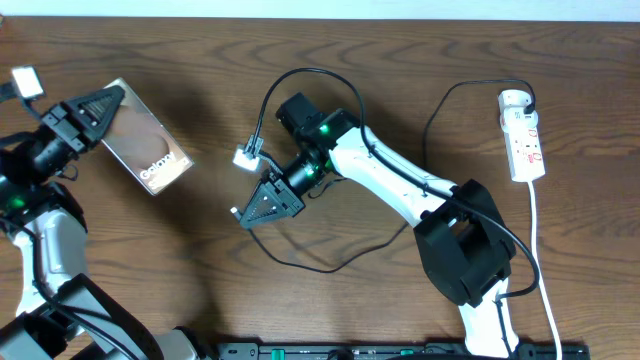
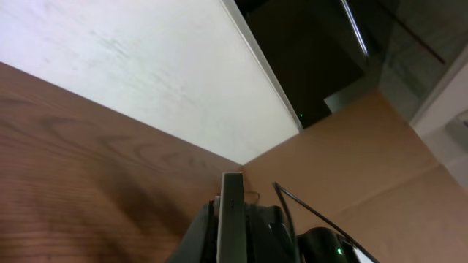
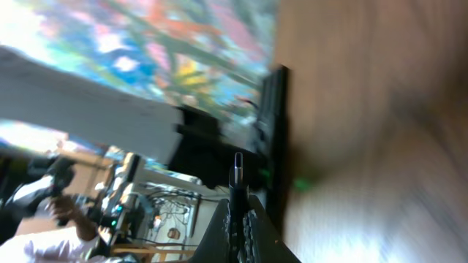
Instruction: Plug charger to phone and switch on socket
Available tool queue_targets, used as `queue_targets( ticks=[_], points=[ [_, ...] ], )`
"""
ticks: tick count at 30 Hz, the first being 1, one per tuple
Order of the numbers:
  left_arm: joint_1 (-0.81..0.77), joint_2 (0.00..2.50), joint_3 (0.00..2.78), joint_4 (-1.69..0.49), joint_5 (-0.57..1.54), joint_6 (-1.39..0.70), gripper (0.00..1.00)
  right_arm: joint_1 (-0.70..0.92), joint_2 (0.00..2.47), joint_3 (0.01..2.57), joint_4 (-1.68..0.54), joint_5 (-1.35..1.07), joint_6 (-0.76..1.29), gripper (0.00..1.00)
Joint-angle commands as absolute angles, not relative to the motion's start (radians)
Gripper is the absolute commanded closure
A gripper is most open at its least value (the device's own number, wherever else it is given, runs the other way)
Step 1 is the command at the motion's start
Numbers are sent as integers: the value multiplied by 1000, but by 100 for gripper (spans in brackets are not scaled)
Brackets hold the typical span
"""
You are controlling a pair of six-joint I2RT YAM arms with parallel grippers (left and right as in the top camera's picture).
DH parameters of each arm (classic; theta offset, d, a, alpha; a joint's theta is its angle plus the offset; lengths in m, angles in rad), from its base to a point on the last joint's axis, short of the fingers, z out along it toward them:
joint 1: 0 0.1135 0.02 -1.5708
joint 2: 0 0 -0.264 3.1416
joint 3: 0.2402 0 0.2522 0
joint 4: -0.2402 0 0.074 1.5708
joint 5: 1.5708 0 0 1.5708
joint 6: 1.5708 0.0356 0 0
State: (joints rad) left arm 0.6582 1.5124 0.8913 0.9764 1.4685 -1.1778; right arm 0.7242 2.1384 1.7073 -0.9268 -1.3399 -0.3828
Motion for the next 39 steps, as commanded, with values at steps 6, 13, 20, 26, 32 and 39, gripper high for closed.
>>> queue_targets(
  ticks=[6, 13, 20, 26, 32, 39],
  points=[
    [588, 1504, 887, 986, 1481, -1183, 93, 731, 2136, 1715, -868, -1562, -509, 99],
    [510, 1504, 887, 986, 1481, -1191, 93, 731, 2136, 1715, -841, -1562, -510, 99],
    [462, 1504, 887, 986, 1482, -1219, 93, 706, 2136, 1715, -802, -1552, -505, 99],
    [458, 1504, 887, 986, 1503, -1252, 93, 677, 2136, 1715, -789, -1544, -502, 99],
    [429, 1504, 887, 989, 1502, -1257, 93, 677, 2136, 1715, -768, -1543, -502, 99],
    [384, 1504, 887, 1032, 1473, -1254, 93, 682, 2136, 1715, -766, -1540, -487, 99]
  ],
)
